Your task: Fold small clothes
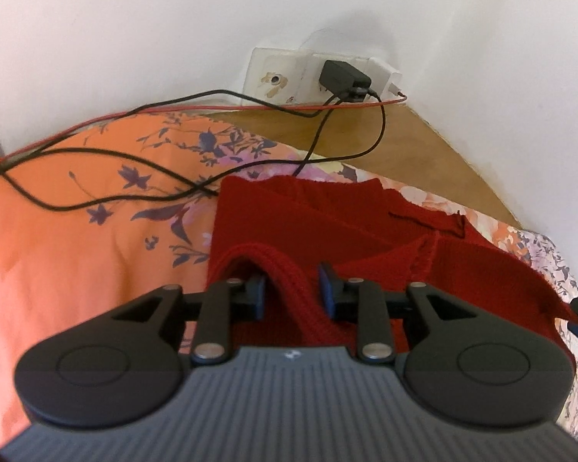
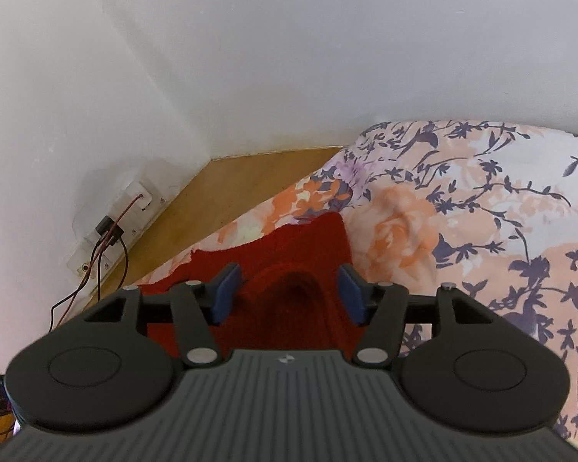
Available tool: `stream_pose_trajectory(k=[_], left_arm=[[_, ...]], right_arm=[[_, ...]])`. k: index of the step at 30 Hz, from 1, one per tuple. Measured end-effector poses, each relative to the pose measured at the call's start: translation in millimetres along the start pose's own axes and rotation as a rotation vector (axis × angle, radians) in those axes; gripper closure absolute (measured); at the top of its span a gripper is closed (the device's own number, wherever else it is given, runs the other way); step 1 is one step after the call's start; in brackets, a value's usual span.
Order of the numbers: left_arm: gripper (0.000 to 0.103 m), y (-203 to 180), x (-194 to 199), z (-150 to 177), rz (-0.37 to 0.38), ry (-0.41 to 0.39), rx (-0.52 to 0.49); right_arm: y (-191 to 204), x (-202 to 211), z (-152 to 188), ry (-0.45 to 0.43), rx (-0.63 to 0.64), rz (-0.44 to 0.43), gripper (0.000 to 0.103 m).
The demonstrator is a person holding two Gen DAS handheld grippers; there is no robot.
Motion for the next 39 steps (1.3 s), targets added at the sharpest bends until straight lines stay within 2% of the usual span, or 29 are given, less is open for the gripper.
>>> stream_pose_trajectory(k=[6, 10, 15, 20, 24, 29, 36, 39], left_arm=[[0.064, -2.2, -6.1, -15.3, -0.013, 0.027, 0.035], [0.056, -11.3, 0.2, -24.3, 0.015, 0.012, 0.031], [0.054, -31.6, 14.1, -29.5, 0.046, -0.024, -0.051], [0.054, -42.9, 19.2, -25.6, 0.031, -0.046, -0.132], [0.054, -37.6, 15.5, -22.7, -0.007, -0.049, -0.164], [0.054, -17.9, 6.0, -23.8, -0.038, -0.032, -0.120], [0.054, 11.6, -16.5, -28.6, -0.116, -0.015, -0.091], [0.054, 20.3, -28.1, -28.2, -0.128, 0.008, -0.068]], right_arm=[[-4.0, 2.8, 6.1, 0.011, 0.005, 0.008, 0.038], [-2.7, 5.9, 3.5, -0.010, 0.007, 0.000, 0.038], [-0.8, 9.4, -4.3, -0.033, 0.016, 0.013, 0.038], [-5.0, 14.4, -15.7, -0.076, 0.007, 0.033, 0.037], [-13.0, 17.3, -21.6, -0.094, -0.013, 0.050, 0.029], [-13.9, 13.4, -19.0, -0.064, -0.005, 0.028, 0.028], [4.0, -17.7, -18.8, 0.023, 0.109, -0.016, 0.027], [9.3, -33.8, -18.2, 0.068, 0.167, -0.006, 0.027]])
Point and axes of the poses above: each gripper's, at about its wrist camera, not at the fingertips, and x roughly against the way its jaws point, y to its left, z to its underside, the point moved 5 cm from there along -x, roughly the way its jaws point, and after that the axes turned 4 degrees about x, right-handed, at the moved point
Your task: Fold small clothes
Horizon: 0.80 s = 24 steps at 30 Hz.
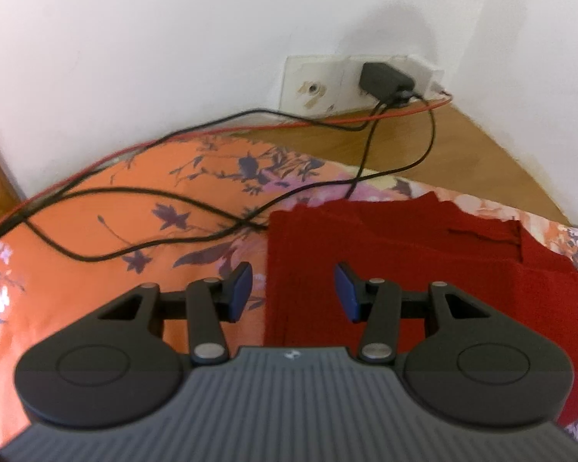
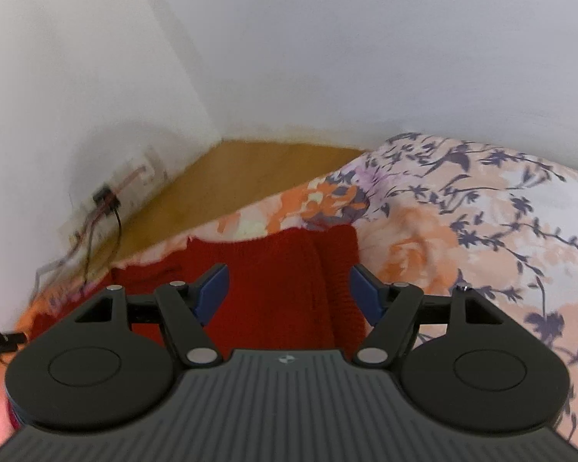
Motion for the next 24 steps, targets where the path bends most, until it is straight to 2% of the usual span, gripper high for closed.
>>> stream_pose_trajectory(k=[7, 10, 14, 16, 19, 21, 24], left_arm=[[0.055, -9.3, -20.2, 5.4, 0.090, 0.004, -0.018], [0.056, -18.7, -27.2, 11.8, 0.070, 0.003, -0.042], [0.077, -34.4, -18.1, 21.5, 0.020, -0.064, -0.134], [0.078, -44.4, -12.5, 28.0, 0.015, -0.095, -0.205], [0.077, -52.4, -13.9, 31.3, -0.002, -0.105, -0.267], [0.078, -51.5, -14.4, 28.1, 0.007, -0.101, -0.255], [0.081, -46.7, -12.3, 22.4, 0.031, -0.098, -0.198]], right_arm=[[-2.2, -36.9, 1.5, 0.106, 0.058, 0.040, 0.027], [-8.0, -53.2, 4.0, 0.130, 0.062, 0.064, 0.028], [-15.5, -52.0, 8.1, 0.101, -0.012, 0.043, 0.029], [-13.2, -47.2, 10.8, 0.083, -0.001, 0.037, 0.030], [-9.3, -41.2, 11.7, 0.063, 0.017, 0.030, 0.037], [-8.4, -38.0, 10.6, 0.049, 0.015, 0.029, 0.045], [-7.4, -32.8, 7.3, 0.027, 0.003, 0.033, 0.048]])
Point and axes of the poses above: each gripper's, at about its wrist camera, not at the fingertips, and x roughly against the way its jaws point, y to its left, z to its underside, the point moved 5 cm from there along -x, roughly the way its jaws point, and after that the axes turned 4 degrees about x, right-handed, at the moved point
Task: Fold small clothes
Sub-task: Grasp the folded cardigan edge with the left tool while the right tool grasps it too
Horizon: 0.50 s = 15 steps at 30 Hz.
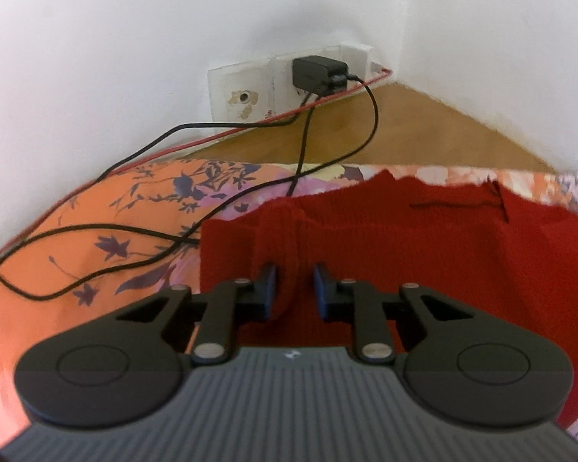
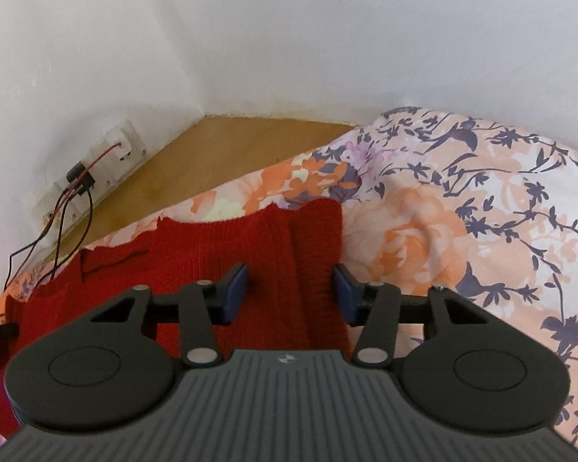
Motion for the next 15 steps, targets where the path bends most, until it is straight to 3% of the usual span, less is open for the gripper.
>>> stream_pose_trajectory(k=[8, 15], left_arm=[[0.083, 2.6, 7.0, -1.5, 0.034, -0.028, 0.037], [0.083, 17.8, -6.2, -5.3, 0.069, -0.015, 0.171]], right_arm=[[5.6, 16.3, -0.9, -0.055, 0.029, 0.016, 0.048], [12.5, 10.4, -8.0, -0.047, 0.065, -0.013, 0.048]])
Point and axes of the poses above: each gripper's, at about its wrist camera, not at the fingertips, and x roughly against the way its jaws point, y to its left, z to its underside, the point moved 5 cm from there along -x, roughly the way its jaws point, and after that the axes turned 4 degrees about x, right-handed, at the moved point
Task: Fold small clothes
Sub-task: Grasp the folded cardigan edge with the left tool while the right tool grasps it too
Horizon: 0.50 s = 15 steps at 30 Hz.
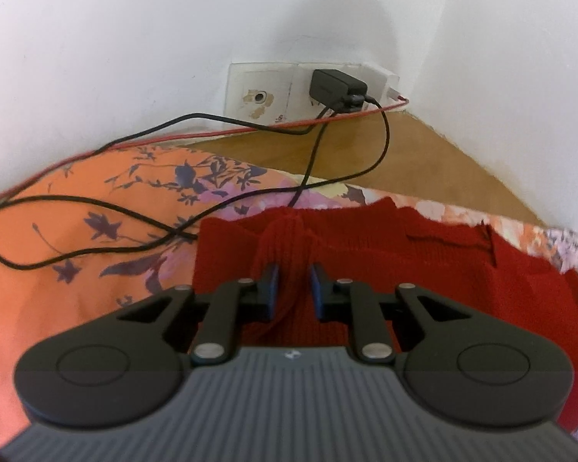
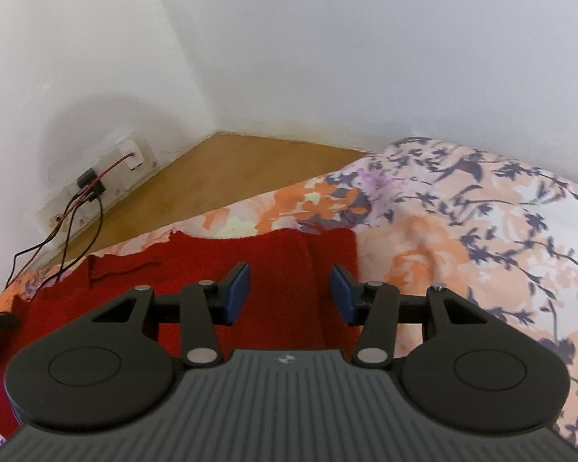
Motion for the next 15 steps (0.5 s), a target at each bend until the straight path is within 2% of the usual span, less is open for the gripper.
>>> stream_pose_trajectory(k=[2, 6, 9, 11, 15], left_arm=[[0.083, 1.0, -2.9, -2.0, 0.010, 0.004, 0.014], [0.082, 0.8, -5.5, -2.0, 0.012, 0.004, 0.018], [0.072, -2.2, -5.5, -1.0, 0.023, -0.003, -0.004], [0.069, -4.5, -5.9, 0.1, 0.026, -0.010, -0.017], [0.069, -7.8, -8.4, 2.0, -0.017, -0.024, -0.062]], right_arm=[[7.3, -6.4, -1.5, 0.029, 0.041, -0.025, 0.048], [19.7, -19.5, 1.8, 0.079, 0.129, -0.020, 0.048], [18.1, -26.0, 3.6, 0.089, 0.118, -0.034, 0.047], [13.8, -29.8, 4.1, 0.093, 0.095, -0.049, 0.047], [7.4, -34.3, 6.1, 0.087, 0.062, -0.073, 0.046]])
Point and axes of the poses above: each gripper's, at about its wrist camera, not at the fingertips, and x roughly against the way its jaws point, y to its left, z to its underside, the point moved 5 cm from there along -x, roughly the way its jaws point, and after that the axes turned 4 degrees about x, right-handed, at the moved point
